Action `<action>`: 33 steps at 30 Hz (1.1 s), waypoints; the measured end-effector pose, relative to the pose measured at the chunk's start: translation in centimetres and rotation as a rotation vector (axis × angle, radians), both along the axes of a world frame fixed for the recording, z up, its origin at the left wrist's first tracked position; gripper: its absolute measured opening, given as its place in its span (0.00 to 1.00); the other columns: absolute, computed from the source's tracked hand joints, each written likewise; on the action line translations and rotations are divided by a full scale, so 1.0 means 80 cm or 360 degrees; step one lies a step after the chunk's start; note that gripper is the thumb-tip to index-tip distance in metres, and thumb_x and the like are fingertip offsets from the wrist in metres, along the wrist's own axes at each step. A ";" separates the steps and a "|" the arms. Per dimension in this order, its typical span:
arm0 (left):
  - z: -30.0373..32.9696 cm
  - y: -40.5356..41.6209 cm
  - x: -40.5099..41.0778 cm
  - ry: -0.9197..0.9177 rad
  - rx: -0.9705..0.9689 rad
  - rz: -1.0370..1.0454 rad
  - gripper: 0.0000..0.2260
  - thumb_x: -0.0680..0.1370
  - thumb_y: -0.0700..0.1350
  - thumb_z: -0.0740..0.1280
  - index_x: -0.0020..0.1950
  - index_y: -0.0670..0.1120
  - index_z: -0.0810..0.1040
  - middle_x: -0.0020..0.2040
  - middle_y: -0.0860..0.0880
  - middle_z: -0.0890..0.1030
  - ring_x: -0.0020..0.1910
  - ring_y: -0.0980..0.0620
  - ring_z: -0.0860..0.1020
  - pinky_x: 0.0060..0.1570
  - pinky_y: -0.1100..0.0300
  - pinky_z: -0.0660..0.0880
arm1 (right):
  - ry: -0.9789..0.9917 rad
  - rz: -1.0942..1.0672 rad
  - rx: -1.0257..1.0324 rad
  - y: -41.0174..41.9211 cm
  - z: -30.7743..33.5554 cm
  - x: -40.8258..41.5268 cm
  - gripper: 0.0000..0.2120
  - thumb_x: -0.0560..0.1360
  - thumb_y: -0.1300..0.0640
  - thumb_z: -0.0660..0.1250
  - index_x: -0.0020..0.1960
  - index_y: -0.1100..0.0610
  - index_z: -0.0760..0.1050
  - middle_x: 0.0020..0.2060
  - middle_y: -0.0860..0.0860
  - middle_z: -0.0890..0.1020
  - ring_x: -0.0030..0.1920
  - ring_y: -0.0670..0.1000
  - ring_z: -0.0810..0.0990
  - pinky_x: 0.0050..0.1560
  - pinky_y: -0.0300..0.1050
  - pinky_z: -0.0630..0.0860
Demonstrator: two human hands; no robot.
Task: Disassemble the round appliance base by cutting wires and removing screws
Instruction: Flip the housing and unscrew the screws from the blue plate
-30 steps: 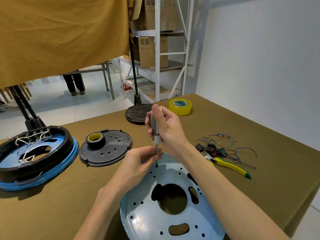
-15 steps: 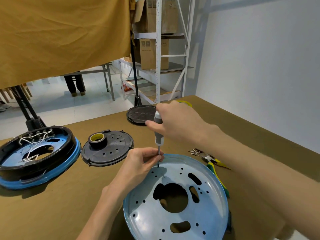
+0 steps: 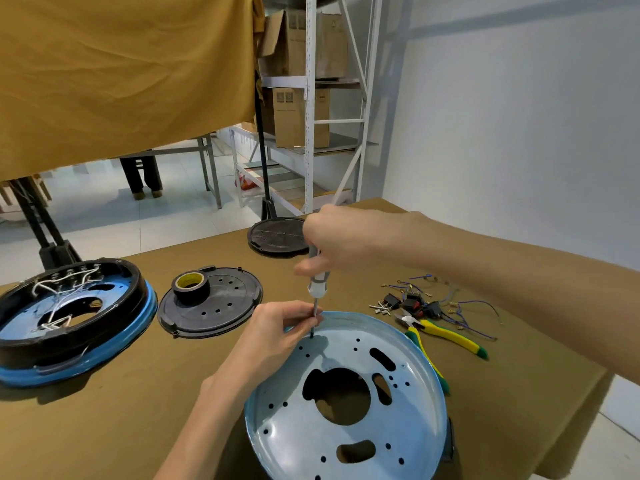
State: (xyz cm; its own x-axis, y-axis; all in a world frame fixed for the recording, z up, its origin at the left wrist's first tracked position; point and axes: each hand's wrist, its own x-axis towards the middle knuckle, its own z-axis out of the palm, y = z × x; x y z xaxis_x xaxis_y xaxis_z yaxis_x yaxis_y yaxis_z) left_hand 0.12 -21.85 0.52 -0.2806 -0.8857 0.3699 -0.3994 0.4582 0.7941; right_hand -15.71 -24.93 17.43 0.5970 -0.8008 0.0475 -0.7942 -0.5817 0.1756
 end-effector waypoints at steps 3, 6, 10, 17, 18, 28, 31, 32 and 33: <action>-0.004 -0.001 0.000 0.0007 0.0014 -0.0025 0.10 0.78 0.40 0.74 0.55 0.55 0.87 0.48 0.65 0.86 0.50 0.64 0.84 0.53 0.71 0.78 | -0.0033 0.0221 0.0406 0.003 0.014 -0.007 0.07 0.74 0.50 0.75 0.47 0.51 0.80 0.42 0.47 0.83 0.41 0.46 0.81 0.39 0.42 0.79; -0.005 -0.002 0.002 0.0033 0.0006 -0.0040 0.11 0.77 0.39 0.75 0.56 0.52 0.87 0.49 0.63 0.86 0.50 0.63 0.85 0.54 0.69 0.79 | -0.0016 0.0384 0.0516 0.011 0.014 -0.010 0.08 0.72 0.54 0.76 0.49 0.47 0.80 0.46 0.47 0.81 0.46 0.48 0.80 0.44 0.48 0.80; -0.002 -0.004 0.007 -0.0133 -0.0094 0.0182 0.16 0.75 0.42 0.75 0.61 0.57 0.83 0.54 0.65 0.83 0.55 0.63 0.80 0.52 0.72 0.74 | 0.0155 0.0055 -0.0122 0.006 -0.002 -0.001 0.26 0.77 0.30 0.60 0.46 0.54 0.76 0.33 0.49 0.80 0.33 0.50 0.81 0.26 0.44 0.73; 0.000 -0.006 0.017 -0.0598 0.0937 0.0115 0.13 0.82 0.52 0.64 0.41 0.47 0.71 0.35 0.49 0.72 0.33 0.52 0.70 0.38 0.59 0.67 | -0.0149 0.0403 0.0357 0.003 0.010 -0.009 0.08 0.72 0.51 0.78 0.49 0.53 0.84 0.41 0.46 0.84 0.41 0.44 0.82 0.41 0.38 0.80; 0.001 -0.005 0.017 -0.0562 0.0970 0.0108 0.13 0.83 0.51 0.63 0.41 0.47 0.70 0.35 0.49 0.70 0.33 0.52 0.69 0.38 0.58 0.66 | -0.0182 0.0459 0.0445 0.008 0.011 -0.010 0.11 0.71 0.54 0.79 0.51 0.52 0.83 0.43 0.47 0.84 0.44 0.45 0.82 0.42 0.40 0.79; 0.017 0.006 0.012 -0.0192 0.1085 0.0239 0.13 0.85 0.50 0.62 0.45 0.45 0.78 0.37 0.49 0.79 0.35 0.50 0.77 0.40 0.57 0.70 | -0.0275 0.0034 -0.0101 0.026 -0.002 -0.013 0.21 0.79 0.37 0.65 0.48 0.56 0.81 0.35 0.50 0.83 0.34 0.49 0.81 0.32 0.45 0.79; 0.031 0.008 0.016 0.0170 0.1245 0.0299 0.14 0.85 0.50 0.63 0.54 0.41 0.82 0.46 0.45 0.88 0.44 0.44 0.86 0.47 0.52 0.79 | -0.0563 0.0043 -0.0142 0.027 -0.005 -0.030 0.17 0.79 0.40 0.68 0.45 0.53 0.80 0.29 0.46 0.80 0.27 0.44 0.76 0.26 0.36 0.69; 0.035 0.009 0.021 0.0303 0.1310 0.0301 0.14 0.84 0.51 0.65 0.57 0.42 0.82 0.47 0.44 0.88 0.46 0.44 0.87 0.48 0.51 0.81 | -0.0662 0.0036 -0.0145 0.027 -0.007 -0.035 0.16 0.79 0.40 0.68 0.44 0.53 0.80 0.28 0.45 0.79 0.26 0.44 0.75 0.25 0.33 0.65; 0.038 0.011 0.026 0.0441 0.1377 0.0285 0.14 0.82 0.52 0.68 0.59 0.42 0.82 0.49 0.43 0.88 0.47 0.44 0.87 0.48 0.51 0.83 | -0.0762 0.0023 -0.0138 0.027 -0.008 -0.040 0.16 0.79 0.41 0.68 0.44 0.53 0.80 0.27 0.44 0.79 0.25 0.43 0.74 0.25 0.33 0.65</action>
